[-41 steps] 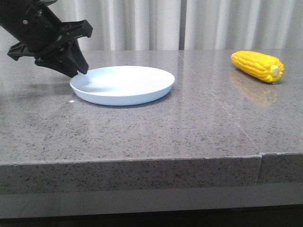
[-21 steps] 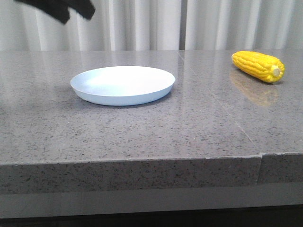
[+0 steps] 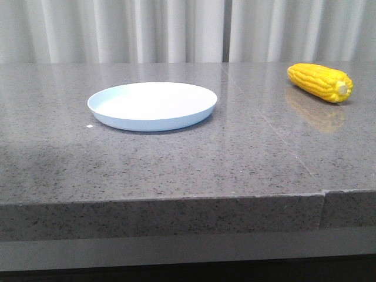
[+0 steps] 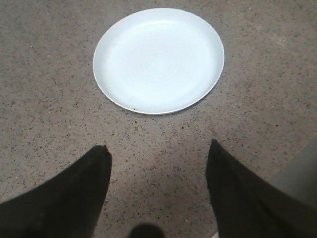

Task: Place corn on plate with both arms
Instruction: 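Withdraw the left gripper and move the right gripper toward the corn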

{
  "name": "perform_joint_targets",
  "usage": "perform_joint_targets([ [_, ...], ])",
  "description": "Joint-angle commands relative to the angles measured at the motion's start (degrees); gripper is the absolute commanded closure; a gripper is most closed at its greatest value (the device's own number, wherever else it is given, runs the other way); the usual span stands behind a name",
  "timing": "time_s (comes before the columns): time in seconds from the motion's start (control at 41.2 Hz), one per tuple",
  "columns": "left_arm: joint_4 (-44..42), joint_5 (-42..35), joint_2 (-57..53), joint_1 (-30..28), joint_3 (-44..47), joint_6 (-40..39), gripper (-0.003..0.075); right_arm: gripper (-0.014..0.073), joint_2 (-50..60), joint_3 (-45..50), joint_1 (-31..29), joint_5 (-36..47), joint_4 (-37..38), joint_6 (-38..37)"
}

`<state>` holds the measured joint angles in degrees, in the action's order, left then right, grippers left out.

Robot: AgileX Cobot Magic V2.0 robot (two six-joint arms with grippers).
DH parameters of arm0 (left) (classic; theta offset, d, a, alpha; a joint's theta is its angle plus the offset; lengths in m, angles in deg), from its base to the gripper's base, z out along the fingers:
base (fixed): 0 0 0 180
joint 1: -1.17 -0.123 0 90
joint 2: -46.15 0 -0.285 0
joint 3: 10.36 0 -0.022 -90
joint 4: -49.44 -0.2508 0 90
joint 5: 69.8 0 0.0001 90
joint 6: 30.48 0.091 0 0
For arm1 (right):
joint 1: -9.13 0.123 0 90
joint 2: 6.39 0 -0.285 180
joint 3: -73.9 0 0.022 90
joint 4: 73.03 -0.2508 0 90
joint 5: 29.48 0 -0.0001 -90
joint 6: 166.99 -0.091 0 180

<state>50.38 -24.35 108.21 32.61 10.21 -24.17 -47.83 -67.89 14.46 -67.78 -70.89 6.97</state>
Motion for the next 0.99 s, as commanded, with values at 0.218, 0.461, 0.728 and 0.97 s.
perform_joint_targets([
  [0.218,-0.2,-3.3,-11.8,0.3,3.4,-1.1,0.0320,0.0095,-0.4,-2.0,-0.3,6.0,0.9,0.3],
  [0.461,-0.2,-3.4,-12.1,0.3,3.4,-1.1,0.0358,0.0092,-0.7,-2.0,-0.3,7.4,0.8,0.3],
  [0.728,-0.2,-3.4,-12.1,0.3,3.4,-1.1,0.0393,-0.0010,-9.5,-6.2,-0.3,7.2,0.9,0.3],
  [0.97,-0.2,-3.5,-12.1,0.3,3.4,-1.1,0.0408,-0.0010,-24.4,-14.9,-0.3,6.3,0.8,0.3],
])
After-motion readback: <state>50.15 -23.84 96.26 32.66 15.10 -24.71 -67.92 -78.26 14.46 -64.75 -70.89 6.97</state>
